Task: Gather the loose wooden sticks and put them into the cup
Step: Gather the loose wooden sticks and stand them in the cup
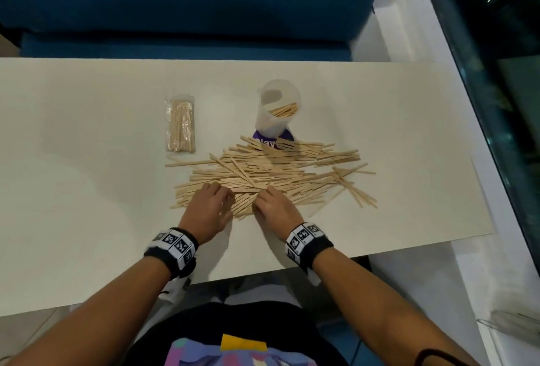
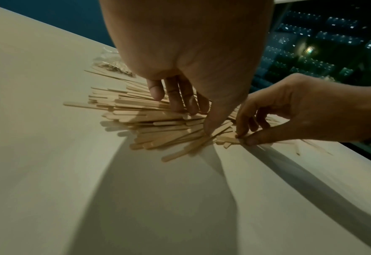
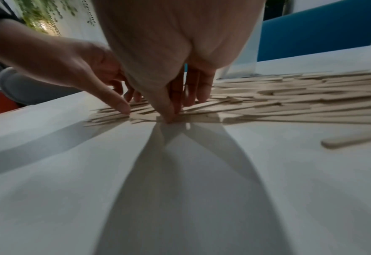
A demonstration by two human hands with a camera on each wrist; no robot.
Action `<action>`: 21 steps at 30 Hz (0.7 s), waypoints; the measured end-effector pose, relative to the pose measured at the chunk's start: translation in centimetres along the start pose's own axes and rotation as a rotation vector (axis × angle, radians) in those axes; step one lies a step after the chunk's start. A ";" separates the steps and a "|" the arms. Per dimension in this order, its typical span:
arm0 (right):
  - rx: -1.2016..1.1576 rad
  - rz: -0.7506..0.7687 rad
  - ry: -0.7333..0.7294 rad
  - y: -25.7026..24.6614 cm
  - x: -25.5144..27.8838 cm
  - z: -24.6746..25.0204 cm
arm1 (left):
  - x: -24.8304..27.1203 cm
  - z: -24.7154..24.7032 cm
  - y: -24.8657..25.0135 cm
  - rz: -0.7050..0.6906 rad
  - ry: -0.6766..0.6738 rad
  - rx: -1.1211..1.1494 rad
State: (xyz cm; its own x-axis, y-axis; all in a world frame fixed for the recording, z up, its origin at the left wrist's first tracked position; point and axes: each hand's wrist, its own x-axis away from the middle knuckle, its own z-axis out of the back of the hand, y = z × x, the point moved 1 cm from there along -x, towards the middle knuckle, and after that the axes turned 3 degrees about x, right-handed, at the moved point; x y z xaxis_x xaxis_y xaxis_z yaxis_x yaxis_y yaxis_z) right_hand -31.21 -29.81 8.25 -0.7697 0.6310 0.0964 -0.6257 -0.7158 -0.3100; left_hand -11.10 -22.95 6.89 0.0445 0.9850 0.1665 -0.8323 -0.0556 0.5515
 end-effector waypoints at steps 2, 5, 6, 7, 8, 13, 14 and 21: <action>0.004 -0.064 0.036 0.6 -0.2 0.9 | -0.3 0.2 0.2 0.026 0.046 0.028; 0.047 -0.112 -0.068 1.4 0.3 1.3 | -0.2 0.1 0.5 0.038 0.068 0.035; 0.039 -0.114 -0.098 1.6 0.4 1.1 | -0.2 0.0 0.6 0.041 0.055 0.034; 0.023 -0.115 -0.112 1.7 0.4 0.8 | -0.2 -0.1 0.7 0.048 0.040 0.031; 0.000 -0.114 -0.103 1.7 0.2 0.5 | -0.2 -0.1 0.8 0.054 0.027 0.027; -0.030 -0.011 -0.026 1.4 -1.7 -0.7 | -1.0 0.0 1.3 0.052 0.006 -0.060; -0.017 0.005 -0.023 1.4 -2.0 -0.9 | -1.0 0.1 1.4 0.056 0.000 -0.083; 0.161 0.010 0.003 1.5 -2.8 0.0 | -1.1 -0.4 1.6 0.071 -0.059 -0.177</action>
State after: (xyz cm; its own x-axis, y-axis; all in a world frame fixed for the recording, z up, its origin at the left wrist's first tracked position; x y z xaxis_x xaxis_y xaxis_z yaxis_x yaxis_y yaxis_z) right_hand -30.03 -32.65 7.46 -0.7758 0.6243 0.0916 -0.6304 -0.7606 -0.1555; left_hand -12.70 -24.07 7.23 0.0106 0.9681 0.2504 -0.9185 -0.0896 0.3851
